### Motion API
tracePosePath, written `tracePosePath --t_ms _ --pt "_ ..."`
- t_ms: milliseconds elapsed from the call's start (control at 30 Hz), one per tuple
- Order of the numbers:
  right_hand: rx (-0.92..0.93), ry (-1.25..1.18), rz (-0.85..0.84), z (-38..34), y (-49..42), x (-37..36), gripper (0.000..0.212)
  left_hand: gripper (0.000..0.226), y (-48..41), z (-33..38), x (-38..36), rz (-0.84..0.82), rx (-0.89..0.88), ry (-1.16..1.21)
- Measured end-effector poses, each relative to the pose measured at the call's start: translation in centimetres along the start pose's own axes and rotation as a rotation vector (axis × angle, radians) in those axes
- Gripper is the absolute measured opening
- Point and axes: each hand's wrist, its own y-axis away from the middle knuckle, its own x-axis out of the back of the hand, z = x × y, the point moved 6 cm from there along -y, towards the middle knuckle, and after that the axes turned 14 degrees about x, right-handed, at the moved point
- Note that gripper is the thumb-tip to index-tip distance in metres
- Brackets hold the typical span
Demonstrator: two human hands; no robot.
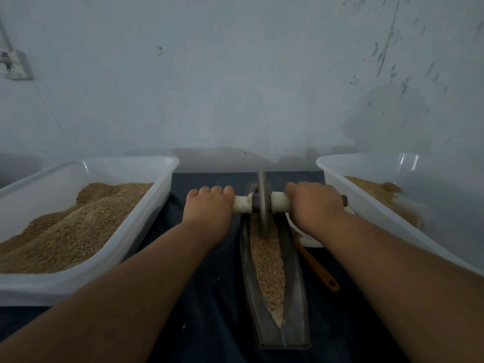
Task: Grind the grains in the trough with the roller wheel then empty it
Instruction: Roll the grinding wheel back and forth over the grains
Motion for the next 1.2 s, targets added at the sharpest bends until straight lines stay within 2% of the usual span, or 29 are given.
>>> tracePosePath --t_ms 100,167,267,400,500,667,767,933,1067,1200 --pt "0.036 -0.022 -0.046 -1.3 2.0 0.6 0.032 0.025 2.5 -0.5 0.6 -0.026 -0.022 0.017" --pt "0.011 -0.077 -0.108 -2.1 3.6 1.0 0.027 0.031 4.7 -0.8 1.4 -0.039 -0.056 0.017" --pt "-0.032 -0.152 -0.23 -2.9 6.2 1.2 0.03 0.04 7.8 -1.2 2.8 -0.044 -0.105 0.005" --pt "-0.012 -0.153 -0.171 -3.6 9.3 2.6 0.021 0.042 10.3 -1.2 4.7 -0.022 -0.125 -0.035" --pt "0.009 -0.153 -0.152 -3.8 9.8 2.8 0.023 0.036 10.8 -0.9 5.3 -0.004 -0.114 -0.077" --pt "0.017 -0.163 -0.117 -3.1 7.8 1.4 0.023 0.04 8.7 -0.4 4.2 -0.04 -0.086 -0.097" --pt "0.008 -0.136 -0.055 -2.0 5.4 0.5 0.017 0.033 6.3 0.3 3.0 0.002 -0.062 -0.107" --pt "0.0 -0.112 -0.012 0.0 0.7 -0.8 0.03 0.03 1.2 1.3 1.2 0.043 0.003 -0.134" --pt "0.007 -0.053 0.035 0.7 -1.0 -0.8 0.024 0.032 -0.9 1.3 0.5 0.027 0.042 -0.1" --pt "0.017 -0.064 -0.019 -0.1 0.0 -0.7 0.028 0.035 0.1 0.7 0.5 -0.038 0.004 -0.057"
